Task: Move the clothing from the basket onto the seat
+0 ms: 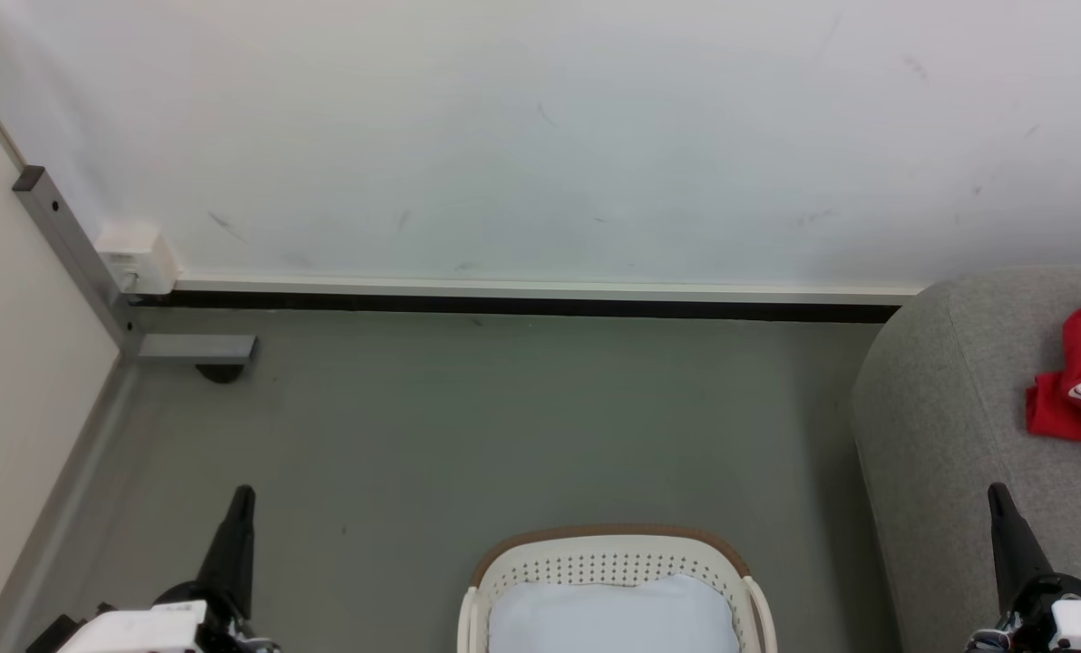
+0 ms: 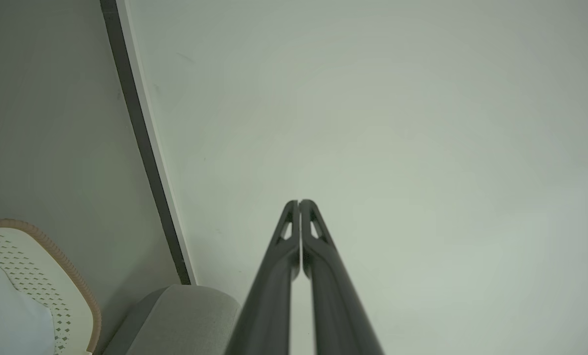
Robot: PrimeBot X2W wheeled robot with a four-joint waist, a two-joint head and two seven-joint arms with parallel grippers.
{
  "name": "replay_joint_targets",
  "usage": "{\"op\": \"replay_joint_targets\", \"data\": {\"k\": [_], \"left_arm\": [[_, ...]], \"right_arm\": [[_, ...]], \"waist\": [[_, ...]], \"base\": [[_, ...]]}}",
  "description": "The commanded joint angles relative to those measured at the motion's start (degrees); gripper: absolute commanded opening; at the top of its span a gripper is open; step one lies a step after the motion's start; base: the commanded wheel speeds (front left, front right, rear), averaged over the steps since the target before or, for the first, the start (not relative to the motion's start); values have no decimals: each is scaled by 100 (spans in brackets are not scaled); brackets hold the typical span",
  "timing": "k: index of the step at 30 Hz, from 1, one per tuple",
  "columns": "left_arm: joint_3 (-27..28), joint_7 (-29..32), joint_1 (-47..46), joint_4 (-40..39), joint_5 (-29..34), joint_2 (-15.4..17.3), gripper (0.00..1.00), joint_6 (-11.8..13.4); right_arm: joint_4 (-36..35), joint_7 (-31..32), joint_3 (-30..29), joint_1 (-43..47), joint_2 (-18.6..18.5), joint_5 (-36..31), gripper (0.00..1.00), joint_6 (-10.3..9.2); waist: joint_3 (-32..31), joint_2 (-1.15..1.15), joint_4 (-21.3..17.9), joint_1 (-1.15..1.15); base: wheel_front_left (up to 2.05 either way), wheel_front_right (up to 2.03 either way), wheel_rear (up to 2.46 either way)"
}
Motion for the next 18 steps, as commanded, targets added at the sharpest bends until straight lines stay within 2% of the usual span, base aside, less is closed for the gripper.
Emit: {"op": "replay_joint_targets", "data": {"k": [1,18], "left_arm": [[7,19,-47,-19,-81,12,0,-29],[6,19,-47,-19,-81,12,0,-29]], "right_arm": [[-32,20,-20,-74,-46,7,0,-12],[-32,20,-20,-74,-46,7,0,-12]], "waist": [[0,0,0,0],[0,0,0,0]], "base": [[0,0,0],[0,0,0]]}}
